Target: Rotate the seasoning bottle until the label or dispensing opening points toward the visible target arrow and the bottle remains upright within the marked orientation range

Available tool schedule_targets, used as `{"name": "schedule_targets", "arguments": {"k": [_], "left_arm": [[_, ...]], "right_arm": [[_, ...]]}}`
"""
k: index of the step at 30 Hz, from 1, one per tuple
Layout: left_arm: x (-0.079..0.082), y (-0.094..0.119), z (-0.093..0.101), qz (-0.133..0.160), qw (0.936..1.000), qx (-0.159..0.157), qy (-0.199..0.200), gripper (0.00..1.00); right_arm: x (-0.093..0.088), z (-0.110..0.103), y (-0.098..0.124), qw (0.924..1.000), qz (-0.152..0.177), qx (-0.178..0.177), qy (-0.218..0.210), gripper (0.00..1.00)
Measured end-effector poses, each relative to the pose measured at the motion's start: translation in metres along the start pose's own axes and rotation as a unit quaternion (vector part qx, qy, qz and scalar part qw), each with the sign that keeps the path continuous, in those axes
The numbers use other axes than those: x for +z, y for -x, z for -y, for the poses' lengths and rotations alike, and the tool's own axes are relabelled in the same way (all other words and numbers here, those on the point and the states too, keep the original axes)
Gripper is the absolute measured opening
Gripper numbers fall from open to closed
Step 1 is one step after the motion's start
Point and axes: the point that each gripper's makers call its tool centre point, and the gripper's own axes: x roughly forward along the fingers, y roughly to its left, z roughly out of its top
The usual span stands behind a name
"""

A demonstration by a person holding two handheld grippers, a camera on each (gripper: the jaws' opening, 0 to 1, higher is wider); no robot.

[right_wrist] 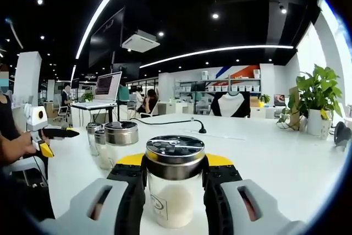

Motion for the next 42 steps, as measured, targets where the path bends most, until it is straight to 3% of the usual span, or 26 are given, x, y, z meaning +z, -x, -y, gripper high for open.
{"name": "schedule_targets", "arguments": {"k": [34, 39, 42], "left_arm": [[-0.004, -0.002, 0.000, -0.006, 1.0000, -0.003, 0.002, 1.00], [-0.004, -0.001, -0.001, -0.005, 1.0000, -0.001, 0.003, 1.00], [-0.003, -0.001, -0.002, -0.004, 1.0000, 0.000, 0.003, 1.00]], "right_arm": [[-0.002, 0.002, 0.000, 0.9999, -0.006, -0.004, 0.012, 0.39], [-0.007, 0.001, 0.003, 0.9997, -0.004, -0.018, 0.017, 0.62], [-0.004, -0.004, 0.012, 0.9996, 0.015, -0.021, 0.014, 0.61]]}}
